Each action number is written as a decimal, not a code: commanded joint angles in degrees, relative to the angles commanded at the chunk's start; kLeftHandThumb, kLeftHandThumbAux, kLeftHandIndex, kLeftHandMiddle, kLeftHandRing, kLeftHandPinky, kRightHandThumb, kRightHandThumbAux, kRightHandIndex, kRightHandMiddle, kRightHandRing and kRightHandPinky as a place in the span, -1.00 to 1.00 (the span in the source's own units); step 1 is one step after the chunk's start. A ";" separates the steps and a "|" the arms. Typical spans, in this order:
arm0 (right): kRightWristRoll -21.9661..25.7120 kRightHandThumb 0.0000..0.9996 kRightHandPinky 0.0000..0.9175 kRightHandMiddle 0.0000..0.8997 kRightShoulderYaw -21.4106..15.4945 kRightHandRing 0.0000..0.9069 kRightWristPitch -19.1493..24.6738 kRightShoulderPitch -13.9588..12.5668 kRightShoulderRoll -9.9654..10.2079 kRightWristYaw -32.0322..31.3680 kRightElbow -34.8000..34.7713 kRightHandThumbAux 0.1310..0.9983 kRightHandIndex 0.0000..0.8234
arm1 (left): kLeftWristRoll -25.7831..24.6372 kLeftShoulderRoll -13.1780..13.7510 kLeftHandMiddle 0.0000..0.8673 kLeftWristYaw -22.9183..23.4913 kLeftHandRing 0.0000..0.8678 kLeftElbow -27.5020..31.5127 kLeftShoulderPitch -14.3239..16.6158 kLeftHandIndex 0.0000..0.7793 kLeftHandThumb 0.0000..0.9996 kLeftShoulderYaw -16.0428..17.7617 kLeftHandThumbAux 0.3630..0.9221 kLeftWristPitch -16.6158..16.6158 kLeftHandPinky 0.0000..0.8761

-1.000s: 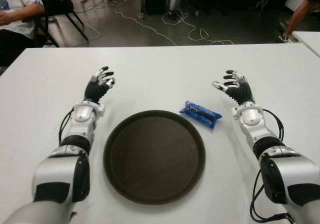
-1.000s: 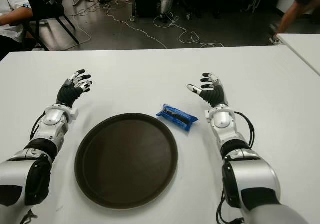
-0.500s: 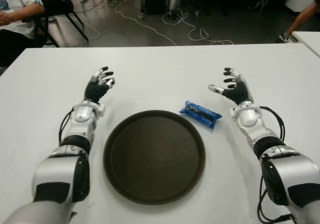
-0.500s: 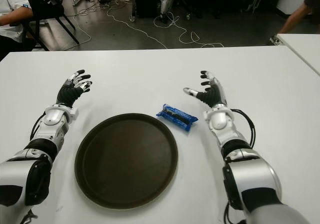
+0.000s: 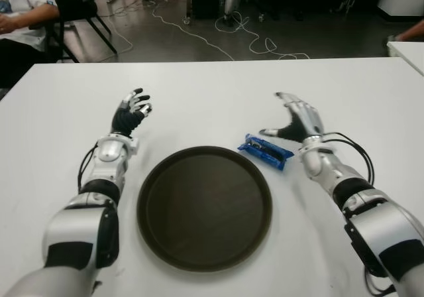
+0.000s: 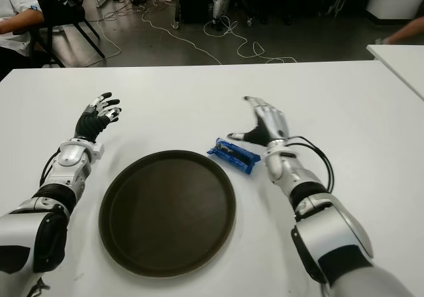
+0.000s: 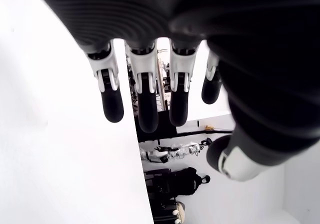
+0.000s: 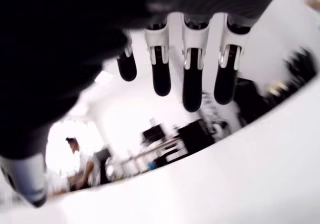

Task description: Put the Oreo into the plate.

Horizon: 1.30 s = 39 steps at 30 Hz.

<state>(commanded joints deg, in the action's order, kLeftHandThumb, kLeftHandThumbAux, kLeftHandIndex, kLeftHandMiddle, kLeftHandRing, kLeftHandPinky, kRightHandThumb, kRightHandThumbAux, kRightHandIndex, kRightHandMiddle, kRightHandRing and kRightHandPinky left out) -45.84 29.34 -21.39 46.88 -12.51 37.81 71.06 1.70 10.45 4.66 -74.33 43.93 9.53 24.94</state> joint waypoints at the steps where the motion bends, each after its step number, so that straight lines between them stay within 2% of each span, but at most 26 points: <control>1: -0.51 -1.00 -0.35 -0.51 0.70 -0.44 0.54 0.01 0.02 -0.12 -0.69 0.08 -0.62 | 0.02 0.01 -0.55 0.01 -0.54 0.00 0.00 -0.73 -0.74 -0.03 0.17 -0.01 -0.53; 5: -2.11 -1.00 -0.43 -0.54 2.81 -0.49 3.18 -0.47 -1.19 -3.74 -5.90 0.07 -0.63 | 0.02 0.03 -0.55 0.06 -0.54 -0.04 0.04 -0.72 -0.74 -0.06 0.18 -0.20 -0.53; 12: -4.87 -1.00 -0.53 -0.61 5.79 -0.58 11.36 -2.01 -2.79 -15.83 -16.40 0.06 -0.65 | 0.19 0.07 -0.51 -0.02 -0.53 -0.02 0.00 -0.68 -0.72 -0.22 0.22 0.10 -0.51; 15: -5.88 -1.00 -0.58 -0.64 6.47 -0.61 14.90 -3.74 -3.67 -21.32 -22.68 0.08 -0.68 | 0.19 0.03 -0.51 -0.15 -0.53 -0.02 0.01 -0.67 -0.71 -0.24 0.22 0.08 -0.52; 19: -7.54 -1.00 -0.59 -0.65 6.96 -0.63 19.28 -6.81 -6.11 -28.76 -32.49 0.12 -0.69 | 0.03 0.03 -0.52 -0.03 -0.54 -0.01 0.01 -0.68 -0.71 -0.16 0.18 0.05 -0.55; 25: -9.91 -1.00 -0.56 -0.62 7.23 -0.60 24.95 -10.17 -8.37 -38.69 -42.95 0.17 -0.65 | 0.03 0.07 -0.54 0.10 -0.55 0.01 -0.01 -0.72 -0.71 -0.19 0.20 -0.04 -0.56; 31: -11.16 -1.00 -0.60 -0.63 6.76 -0.62 28.32 -11.73 -9.13 -45.11 -48.87 0.17 -0.67 | 0.04 0.06 -0.53 0.01 -0.55 0.03 -0.05 -0.72 -0.71 -0.19 0.19 -0.01 -0.55; 39: -11.82 -1.00 -0.57 -0.60 6.19 -0.59 30.53 -13.01 -9.75 -49.37 -53.75 0.19 -0.66 | -0.02 0.14 -0.53 0.10 -0.54 -0.02 -0.04 -0.71 -0.71 -0.13 0.16 -0.16 -0.55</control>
<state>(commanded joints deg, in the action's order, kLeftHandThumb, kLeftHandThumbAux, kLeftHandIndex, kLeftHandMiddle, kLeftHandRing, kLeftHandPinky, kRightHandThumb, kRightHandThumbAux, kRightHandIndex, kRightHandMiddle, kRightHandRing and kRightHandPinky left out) -57.66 35.53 9.14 33.87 -22.25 -11.56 17.32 1.68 10.60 4.76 -74.34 43.89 9.40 24.77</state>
